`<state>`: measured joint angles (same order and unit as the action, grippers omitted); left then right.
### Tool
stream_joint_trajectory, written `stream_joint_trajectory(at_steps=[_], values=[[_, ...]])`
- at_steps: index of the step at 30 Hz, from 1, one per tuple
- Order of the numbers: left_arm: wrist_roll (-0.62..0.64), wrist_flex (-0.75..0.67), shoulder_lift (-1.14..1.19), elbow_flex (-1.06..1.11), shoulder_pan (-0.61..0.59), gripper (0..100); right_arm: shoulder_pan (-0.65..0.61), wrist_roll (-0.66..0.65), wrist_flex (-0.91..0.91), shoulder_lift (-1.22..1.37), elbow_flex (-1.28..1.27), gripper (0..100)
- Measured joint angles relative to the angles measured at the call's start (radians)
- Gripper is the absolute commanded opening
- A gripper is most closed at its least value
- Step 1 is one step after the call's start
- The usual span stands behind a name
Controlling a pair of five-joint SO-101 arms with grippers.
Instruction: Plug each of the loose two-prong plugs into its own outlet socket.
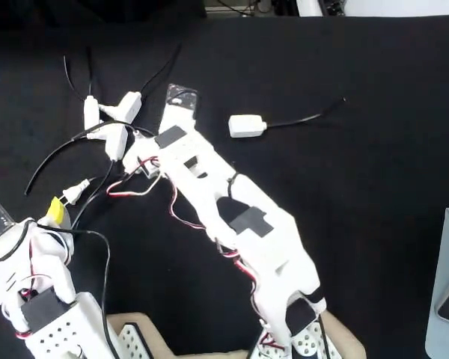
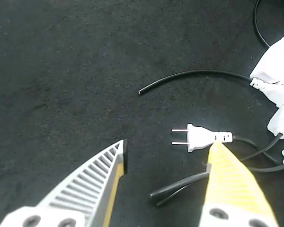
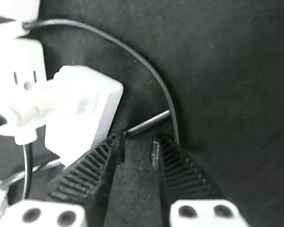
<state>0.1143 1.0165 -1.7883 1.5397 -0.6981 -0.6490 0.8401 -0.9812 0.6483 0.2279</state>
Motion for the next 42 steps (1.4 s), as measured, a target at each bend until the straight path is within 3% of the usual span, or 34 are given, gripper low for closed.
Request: stream_joint_trajectory(at_steps=[8,16,23,27,34,42], values=[[0.0,0.0,0.0,0.0,0.0,28,0.035,0.095,0.0,0.002,0.017,11.0],[0.0,0.0,0.0,0.0,0.0,28,0.044,0.106,-0.041,0.12,0.158,11.0],[0.0,0.0,0.0,0.0,0.0,28,0.046,0.11,-0.301,0.321,0.517,10.4],[0.0,0.0,0.0,0.0,0.0,28,0.048,0.112,-0.45,0.451,0.746,0.8],[0.0,0.0,0.0,0.0,0.0,28,0.052,0.112,-0.674,0.672,1.166,1.2],[0.0,0.0,0.0,0.0,0.0,28,0.049,0.034,-0.743,0.749,1.392,1.2]])
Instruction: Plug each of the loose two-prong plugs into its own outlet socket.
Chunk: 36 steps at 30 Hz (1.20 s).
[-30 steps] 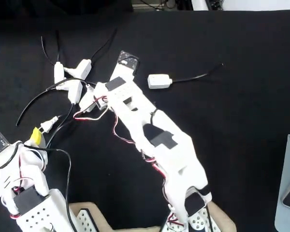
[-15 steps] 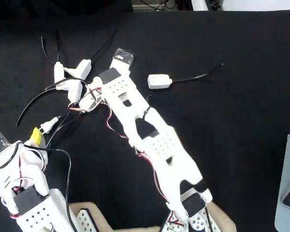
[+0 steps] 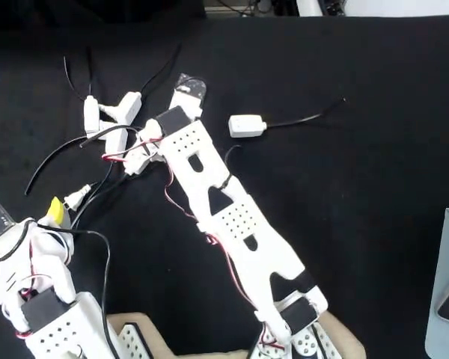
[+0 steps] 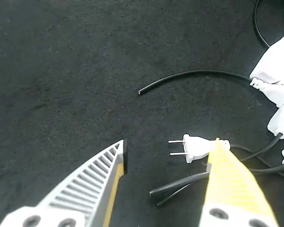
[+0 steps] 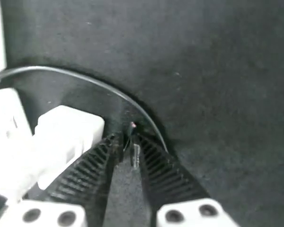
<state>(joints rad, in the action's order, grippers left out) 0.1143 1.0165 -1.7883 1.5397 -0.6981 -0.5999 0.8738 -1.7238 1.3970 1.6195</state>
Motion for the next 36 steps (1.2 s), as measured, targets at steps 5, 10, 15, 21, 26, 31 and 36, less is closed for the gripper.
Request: stream_joint_trajectory(at_steps=[5,10,15,21,26,31,36], values=[[0.0,0.0,0.0,0.0,-0.002,28,0.0,-0.083,0.0,-0.026,0.003,1.2],[0.0,0.0,0.0,0.0,-0.002,28,0.0,-0.135,-0.003,-0.1,0.003,1.1],[0.0,0.0,0.0,0.0,-0.002,28,0.0,-0.181,-0.003,-0.181,0.003,1.1],[0.0,0.0,0.0,0.0,-0.002,28,0.0,-0.224,-0.006,-0.285,-0.009,1.1],[0.0,0.0,0.0,0.0,-0.002,28,0.0,-0.227,-0.006,-0.396,-0.196,1.2],[0.0,0.0,0.0,0.0,-0.002,28,-0.029,-0.227,-0.006,-0.454,-0.417,6.7],[0.0,0.0,0.0,0.0,-0.002,28,-0.035,-0.17,0.008,-0.445,-0.511,17.5]])
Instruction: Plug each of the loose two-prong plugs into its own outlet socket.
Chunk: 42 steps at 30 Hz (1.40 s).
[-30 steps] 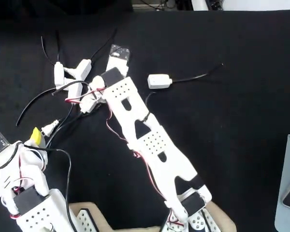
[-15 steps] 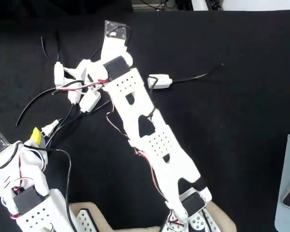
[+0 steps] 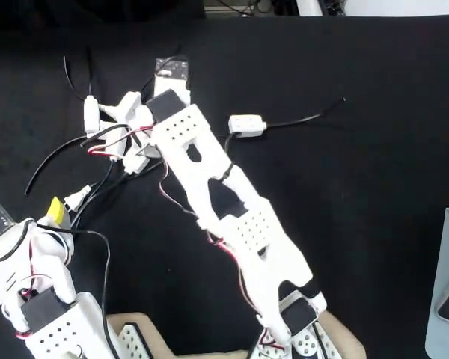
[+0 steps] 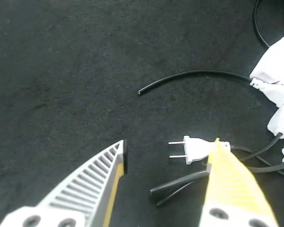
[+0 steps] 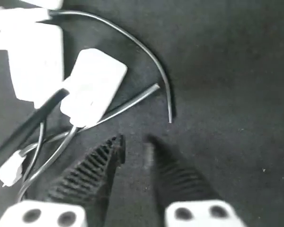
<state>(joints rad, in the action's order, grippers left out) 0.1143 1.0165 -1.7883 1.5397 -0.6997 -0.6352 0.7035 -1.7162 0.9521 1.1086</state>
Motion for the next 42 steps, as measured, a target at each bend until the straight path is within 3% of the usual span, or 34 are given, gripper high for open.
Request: stream_joint_trajectory(at_steps=[14,42], values=[[0.0,0.0,0.0,0.0,0.0,28,0.0,0.034,0.043,0.244,0.184,13.1],[0.0,0.0,0.0,0.0,0.0,28,0.031,0.104,0.075,0.341,0.278,13.1]])
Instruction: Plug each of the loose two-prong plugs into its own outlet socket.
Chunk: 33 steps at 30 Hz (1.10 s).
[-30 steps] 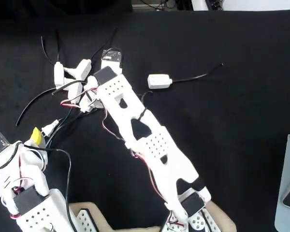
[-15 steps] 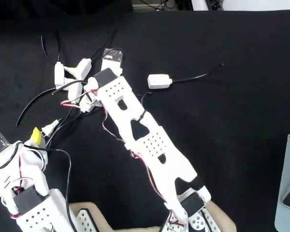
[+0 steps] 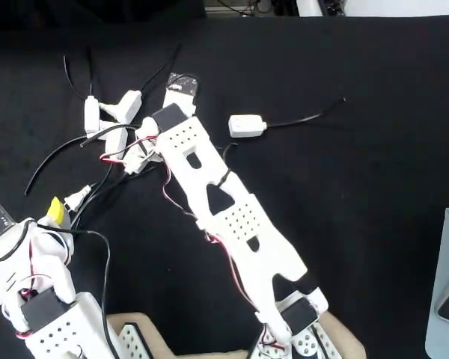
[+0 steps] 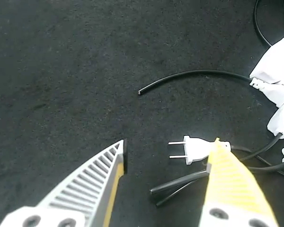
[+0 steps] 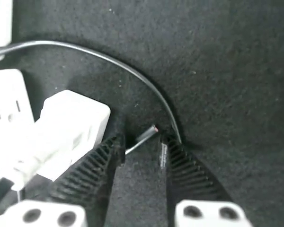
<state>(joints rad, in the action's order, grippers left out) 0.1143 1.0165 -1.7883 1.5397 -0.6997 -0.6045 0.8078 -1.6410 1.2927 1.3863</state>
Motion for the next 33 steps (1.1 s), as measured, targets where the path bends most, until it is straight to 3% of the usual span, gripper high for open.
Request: stream_joint_trajectory(at_steps=[28,33], values=[[0.0,0.0,0.0,0.0,0.0,28,0.018,0.049,0.038,0.002,-0.009,12.9],[0.0,0.0,0.0,0.0,0.0,28,-0.003,0.015,0.023,-0.005,-0.035,0.8]])
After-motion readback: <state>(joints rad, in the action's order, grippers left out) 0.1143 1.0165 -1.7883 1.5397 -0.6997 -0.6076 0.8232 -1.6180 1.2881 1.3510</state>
